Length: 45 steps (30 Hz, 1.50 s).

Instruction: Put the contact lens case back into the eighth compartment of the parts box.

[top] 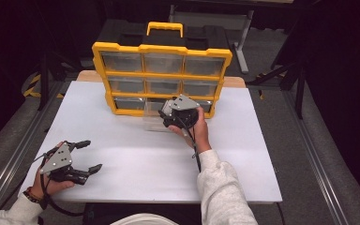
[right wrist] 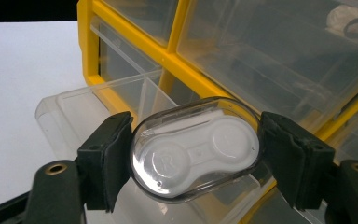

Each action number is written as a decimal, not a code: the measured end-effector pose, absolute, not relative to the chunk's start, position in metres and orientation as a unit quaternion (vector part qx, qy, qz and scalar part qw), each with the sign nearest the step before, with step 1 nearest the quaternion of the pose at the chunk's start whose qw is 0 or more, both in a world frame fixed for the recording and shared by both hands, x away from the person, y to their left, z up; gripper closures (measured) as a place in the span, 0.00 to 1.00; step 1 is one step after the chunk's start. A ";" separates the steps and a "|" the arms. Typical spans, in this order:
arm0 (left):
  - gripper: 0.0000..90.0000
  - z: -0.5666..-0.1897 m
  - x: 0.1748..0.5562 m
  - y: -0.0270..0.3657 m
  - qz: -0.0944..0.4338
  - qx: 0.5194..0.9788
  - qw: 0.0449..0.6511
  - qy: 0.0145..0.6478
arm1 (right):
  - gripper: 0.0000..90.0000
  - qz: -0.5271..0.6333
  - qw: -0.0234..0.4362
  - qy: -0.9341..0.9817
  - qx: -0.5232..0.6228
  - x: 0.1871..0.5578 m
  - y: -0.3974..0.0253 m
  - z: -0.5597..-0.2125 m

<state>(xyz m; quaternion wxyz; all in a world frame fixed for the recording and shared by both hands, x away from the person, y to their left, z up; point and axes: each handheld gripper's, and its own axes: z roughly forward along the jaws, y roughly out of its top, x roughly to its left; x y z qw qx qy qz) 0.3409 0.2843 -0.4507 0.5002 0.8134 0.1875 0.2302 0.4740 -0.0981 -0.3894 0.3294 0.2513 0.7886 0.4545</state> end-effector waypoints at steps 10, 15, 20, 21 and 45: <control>0.12 -0.451 0.341 0.284 0.232 0.814 0.498 0.188 | 0.28 0.448 0.326 0.794 0.251 0.475 -0.097 -0.391; 0.12 -0.451 0.341 0.284 0.231 0.813 0.499 0.189 | 0.27 0.451 0.327 0.791 0.252 0.475 -0.098 -0.390; 0.12 -0.451 0.341 0.284 0.232 0.813 0.499 0.189 | 0.26 0.453 0.330 0.790 0.249 0.472 -0.098 -0.388; 0.12 -0.451 0.341 0.284 0.232 0.813 0.500 0.189 | 0.26 0.454 0.330 0.789 0.248 0.471 -0.098 -0.387; 0.12 -0.449 0.340 0.285 0.236 0.812 0.501 0.187 | 0.24 0.490 0.358 0.760 0.234 0.440 -0.115 -0.369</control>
